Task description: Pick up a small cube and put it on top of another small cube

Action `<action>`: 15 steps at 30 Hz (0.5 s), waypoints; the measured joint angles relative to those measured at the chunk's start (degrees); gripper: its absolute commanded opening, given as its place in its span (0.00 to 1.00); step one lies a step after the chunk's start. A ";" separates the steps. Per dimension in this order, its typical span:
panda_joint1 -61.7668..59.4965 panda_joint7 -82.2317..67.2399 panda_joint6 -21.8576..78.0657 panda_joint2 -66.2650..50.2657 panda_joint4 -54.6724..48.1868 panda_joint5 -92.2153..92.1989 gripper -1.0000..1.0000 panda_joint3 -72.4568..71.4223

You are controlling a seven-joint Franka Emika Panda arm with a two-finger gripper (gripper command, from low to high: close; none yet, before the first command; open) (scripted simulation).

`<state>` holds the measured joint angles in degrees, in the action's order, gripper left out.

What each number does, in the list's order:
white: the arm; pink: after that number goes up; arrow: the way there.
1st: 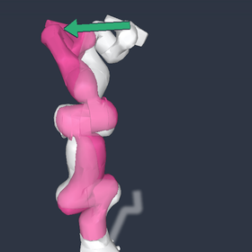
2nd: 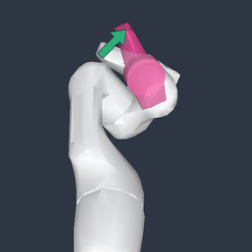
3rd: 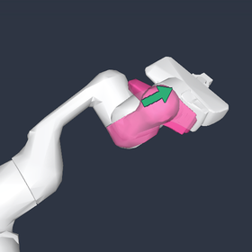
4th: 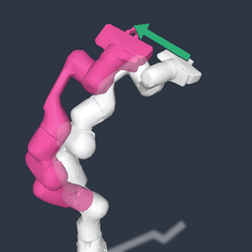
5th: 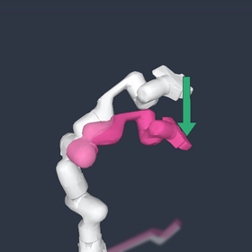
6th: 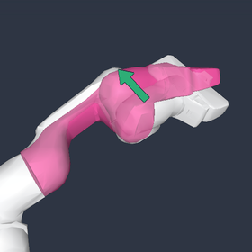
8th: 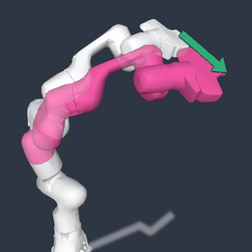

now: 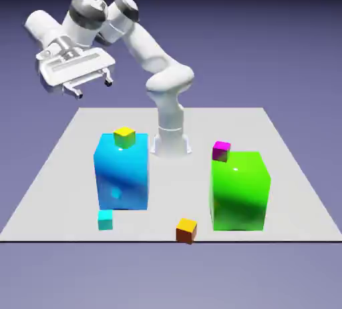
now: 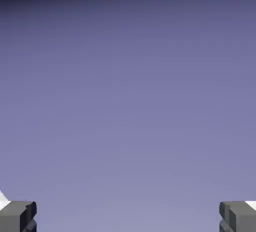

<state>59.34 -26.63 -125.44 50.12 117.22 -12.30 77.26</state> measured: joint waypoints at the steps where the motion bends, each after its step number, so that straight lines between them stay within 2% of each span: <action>1: 1.58 -1.86 1.31 0.47 -1.18 -0.33 0.50 2.08; 15: 23.65 -27.85 19.58 7.04 -17.65 -4.96 0.50 31.15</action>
<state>82.99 -54.49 -105.87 57.16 99.57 -17.26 108.40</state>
